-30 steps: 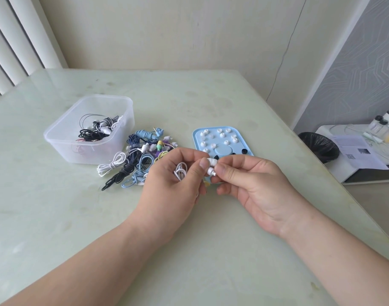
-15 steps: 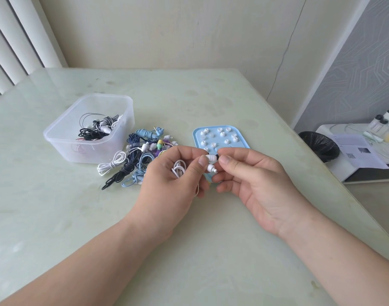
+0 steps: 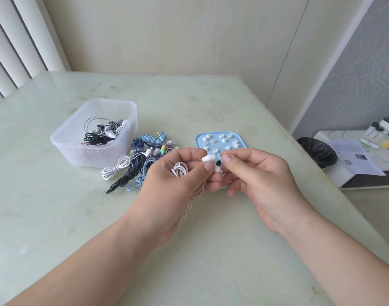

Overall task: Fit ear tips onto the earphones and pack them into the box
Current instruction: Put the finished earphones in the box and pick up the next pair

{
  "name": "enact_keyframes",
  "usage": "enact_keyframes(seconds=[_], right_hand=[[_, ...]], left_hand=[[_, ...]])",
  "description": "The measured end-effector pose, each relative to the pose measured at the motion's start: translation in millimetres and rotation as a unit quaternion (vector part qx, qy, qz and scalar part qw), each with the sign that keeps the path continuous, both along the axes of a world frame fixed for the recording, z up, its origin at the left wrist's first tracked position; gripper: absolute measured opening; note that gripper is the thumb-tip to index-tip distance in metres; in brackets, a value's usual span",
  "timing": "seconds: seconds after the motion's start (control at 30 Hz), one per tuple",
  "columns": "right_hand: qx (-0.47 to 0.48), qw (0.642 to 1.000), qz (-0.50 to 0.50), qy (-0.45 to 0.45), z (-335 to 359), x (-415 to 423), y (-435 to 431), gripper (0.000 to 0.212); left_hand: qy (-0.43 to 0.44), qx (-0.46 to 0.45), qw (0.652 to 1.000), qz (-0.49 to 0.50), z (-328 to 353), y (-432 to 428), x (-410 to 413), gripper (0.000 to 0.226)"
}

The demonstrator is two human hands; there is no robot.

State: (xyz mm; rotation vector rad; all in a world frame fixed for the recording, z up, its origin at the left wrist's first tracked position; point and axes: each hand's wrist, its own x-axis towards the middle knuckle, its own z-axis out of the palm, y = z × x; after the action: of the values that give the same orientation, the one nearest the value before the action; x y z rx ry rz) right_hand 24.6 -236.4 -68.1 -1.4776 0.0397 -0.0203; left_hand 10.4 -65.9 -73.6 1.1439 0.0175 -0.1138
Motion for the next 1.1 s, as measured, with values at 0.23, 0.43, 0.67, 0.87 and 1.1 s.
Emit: enact_keyframes(seconds=[0.23, 0.43, 0.67, 0.87, 1.1], right_hand=[[-0.387, 0.92, 0.016, -0.067, 21.2, 52.0, 9.0, 0.01], [-0.546, 0.835, 0.066, 0.009, 26.4, 83.8, 26.1, 0.023], [-0.563, 0.823, 0.054, 0.06, 31.0, 89.7, 35.3, 0.014], [-0.486, 0.873, 0.03, 0.033, 39.5, 78.9, 29.9, 0.014], [-0.073, 0.992, 0.03, 0.098, 40.4, 12.1, 11.5, 0.01]], left_hand=[[0.008, -0.09, 0.995, 0.044, 11.5, 9.2, 5.7, 0.024], [0.022, -0.081, 0.995, 0.057, 10.4, 13.3, 8.7, 0.015], [0.028, -0.085, 0.994, 0.062, 9.5, 12.2, 10.6, 0.013], [0.012, -0.07, 0.995, 0.064, 9.0, 13.6, 11.0, 0.013], [0.014, -0.038, 0.998, 0.041, 5.4, 7.8, 7.8, 0.011]])
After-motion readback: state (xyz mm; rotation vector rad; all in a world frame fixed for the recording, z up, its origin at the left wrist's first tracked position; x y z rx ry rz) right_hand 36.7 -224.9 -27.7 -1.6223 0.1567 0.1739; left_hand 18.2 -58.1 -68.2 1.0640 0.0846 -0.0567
